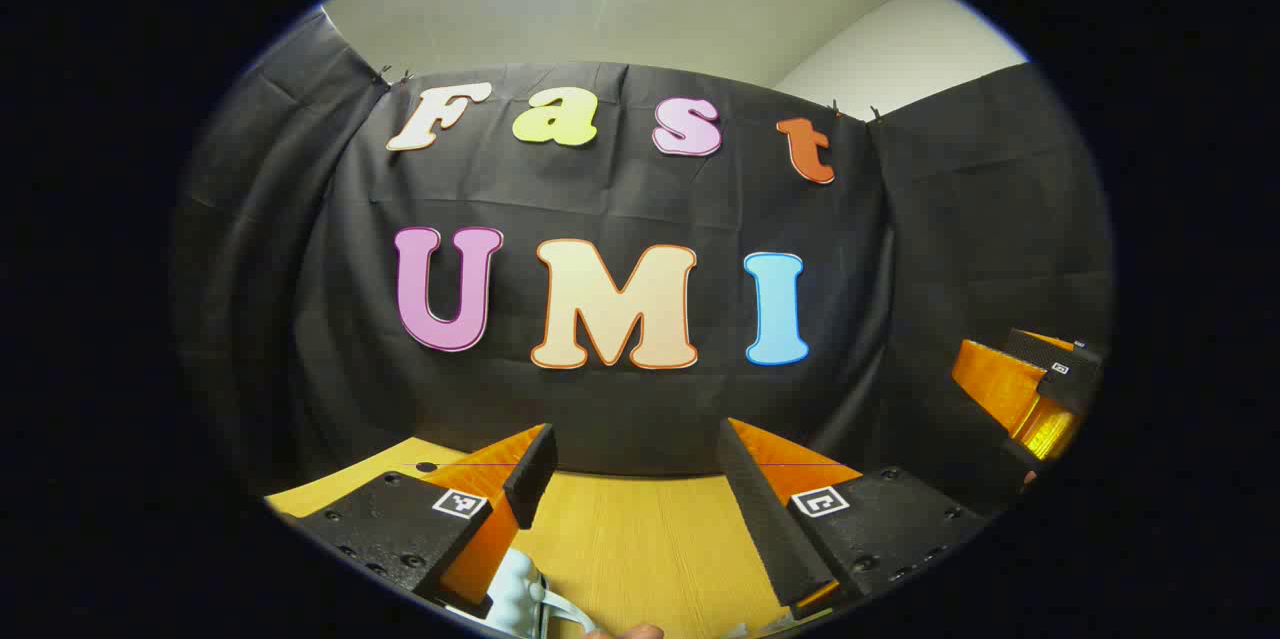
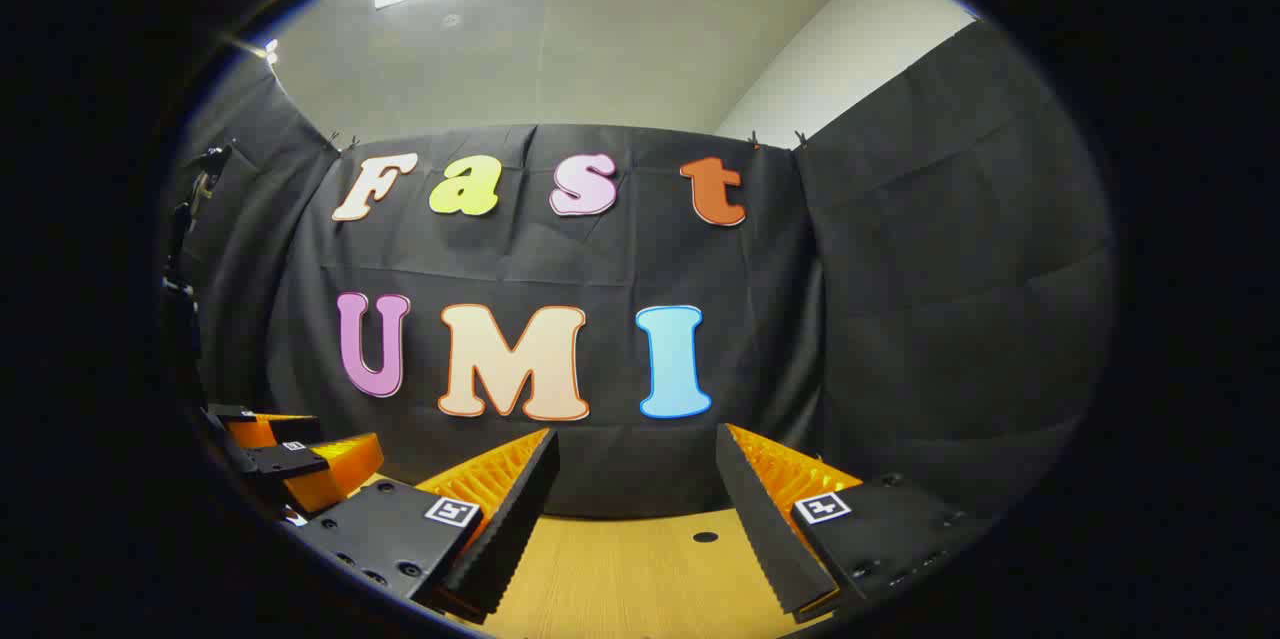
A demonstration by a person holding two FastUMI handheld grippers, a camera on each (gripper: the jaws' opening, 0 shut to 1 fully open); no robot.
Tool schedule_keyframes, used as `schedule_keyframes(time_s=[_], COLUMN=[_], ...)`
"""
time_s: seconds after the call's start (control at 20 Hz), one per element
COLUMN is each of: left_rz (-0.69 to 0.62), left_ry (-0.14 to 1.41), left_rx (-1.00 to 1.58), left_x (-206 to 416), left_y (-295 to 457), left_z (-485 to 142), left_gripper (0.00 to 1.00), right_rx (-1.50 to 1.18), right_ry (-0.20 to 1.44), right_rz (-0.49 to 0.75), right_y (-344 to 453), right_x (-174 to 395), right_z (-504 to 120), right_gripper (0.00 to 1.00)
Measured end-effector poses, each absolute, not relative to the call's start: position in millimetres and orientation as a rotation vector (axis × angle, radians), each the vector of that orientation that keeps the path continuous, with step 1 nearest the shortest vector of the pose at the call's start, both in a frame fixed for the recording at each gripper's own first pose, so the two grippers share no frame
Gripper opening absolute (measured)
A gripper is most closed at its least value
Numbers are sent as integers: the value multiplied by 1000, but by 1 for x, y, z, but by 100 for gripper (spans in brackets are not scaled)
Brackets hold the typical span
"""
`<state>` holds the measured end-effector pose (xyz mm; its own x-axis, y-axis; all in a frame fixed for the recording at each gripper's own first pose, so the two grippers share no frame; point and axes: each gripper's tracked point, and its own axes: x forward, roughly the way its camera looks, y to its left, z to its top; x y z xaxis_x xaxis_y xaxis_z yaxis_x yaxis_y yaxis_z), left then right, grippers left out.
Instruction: First open the suitcase, pack the skin care products into it, and then close the suitcase.
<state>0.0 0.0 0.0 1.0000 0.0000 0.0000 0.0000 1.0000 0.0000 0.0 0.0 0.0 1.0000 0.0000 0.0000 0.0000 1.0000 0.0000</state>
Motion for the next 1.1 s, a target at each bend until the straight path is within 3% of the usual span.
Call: schedule_keyframes(time_s=[0.55,1.1], left_rz=[171,82], left_ry=[56,433], left_rx=[75,119], left_x=[-10,-43], left_y=[31,40], left_z=[-33,-191], left_gripper=[94,95], right_rx=[24,-19], right_ry=[4,148], right_rz=[131,54], right_y=[3,0], right_x=[22,20], right_z=[-33,-84], right_gripper=[98,98])
